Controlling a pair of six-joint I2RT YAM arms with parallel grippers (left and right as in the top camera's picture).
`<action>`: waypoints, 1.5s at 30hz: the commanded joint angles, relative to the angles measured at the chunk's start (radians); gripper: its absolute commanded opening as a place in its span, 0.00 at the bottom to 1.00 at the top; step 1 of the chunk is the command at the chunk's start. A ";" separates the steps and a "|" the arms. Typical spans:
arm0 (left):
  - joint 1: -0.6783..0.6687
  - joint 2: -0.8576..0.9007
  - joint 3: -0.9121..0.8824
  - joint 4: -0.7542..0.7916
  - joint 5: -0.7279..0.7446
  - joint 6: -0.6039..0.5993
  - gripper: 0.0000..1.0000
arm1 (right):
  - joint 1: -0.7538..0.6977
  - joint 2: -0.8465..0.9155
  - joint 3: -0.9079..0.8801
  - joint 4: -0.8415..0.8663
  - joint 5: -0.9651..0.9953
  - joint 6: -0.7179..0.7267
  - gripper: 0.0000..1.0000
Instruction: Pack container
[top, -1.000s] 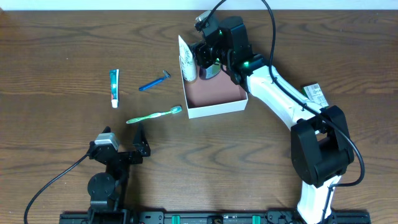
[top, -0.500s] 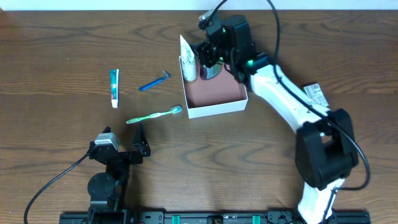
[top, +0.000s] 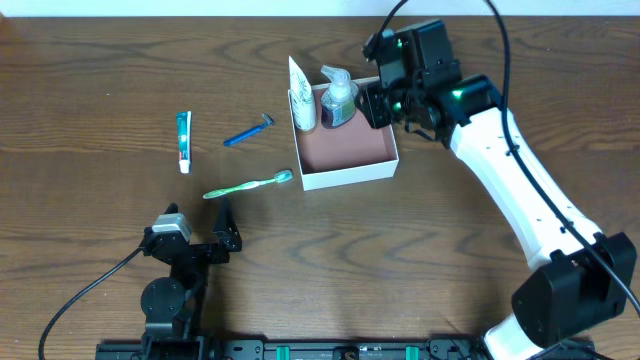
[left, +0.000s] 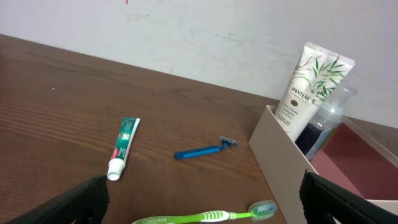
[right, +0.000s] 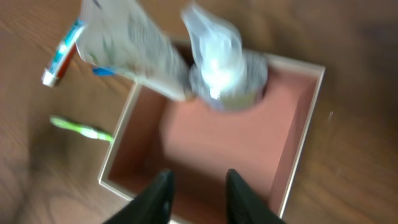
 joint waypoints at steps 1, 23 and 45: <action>0.005 -0.006 -0.014 -0.038 0.010 0.002 0.98 | 0.004 0.008 -0.010 -0.039 0.006 0.011 0.20; 0.005 -0.006 -0.014 -0.038 0.010 0.002 0.98 | 0.003 0.008 -0.345 0.134 0.138 0.023 0.02; 0.005 -0.006 -0.014 -0.038 0.010 0.002 0.98 | 0.068 0.008 -0.355 0.068 0.143 0.050 0.01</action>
